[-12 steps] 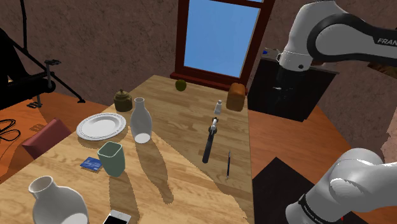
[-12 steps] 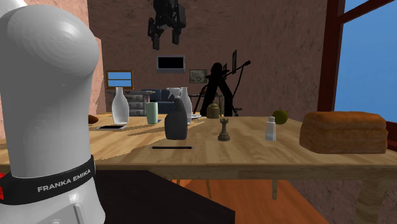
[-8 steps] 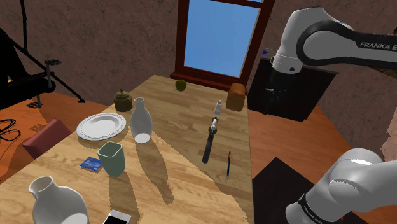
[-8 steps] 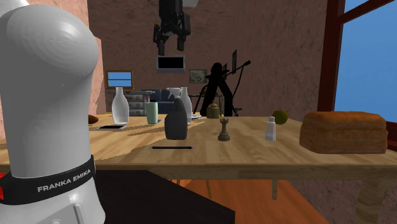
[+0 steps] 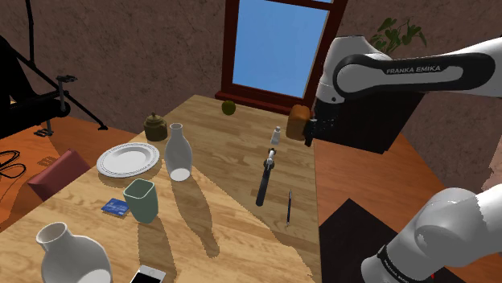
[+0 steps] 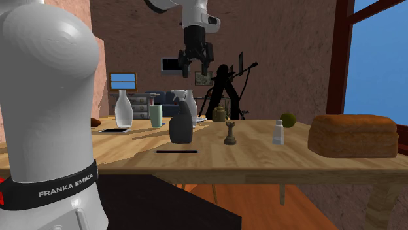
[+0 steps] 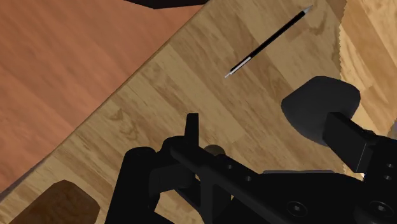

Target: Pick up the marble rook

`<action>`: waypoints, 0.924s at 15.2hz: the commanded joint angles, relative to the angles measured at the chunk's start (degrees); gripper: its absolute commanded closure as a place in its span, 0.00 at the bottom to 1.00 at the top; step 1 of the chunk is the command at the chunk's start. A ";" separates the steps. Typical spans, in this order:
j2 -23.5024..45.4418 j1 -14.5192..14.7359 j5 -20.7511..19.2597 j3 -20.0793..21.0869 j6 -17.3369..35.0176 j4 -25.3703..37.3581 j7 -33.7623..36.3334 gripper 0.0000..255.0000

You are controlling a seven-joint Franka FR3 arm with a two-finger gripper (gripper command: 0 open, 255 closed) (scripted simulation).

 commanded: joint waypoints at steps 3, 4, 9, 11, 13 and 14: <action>8.08 -0.71 -0.68 -0.01 6.99 1.70 0.64 0.00; 10.18 -0.87 -0.88 -0.03 8.44 2.47 0.82 0.00; 20.87 -1.61 -1.95 -0.18 14.74 7.50 1.78 0.00; 25.20 -1.83 -2.41 -0.31 16.78 10.04 2.18 0.00; 29.53 -2.01 -2.85 -0.48 18.54 12.87 2.56 0.00; 31.70 -2.08 -3.06 -0.58 19.31 14.40 2.75 0.00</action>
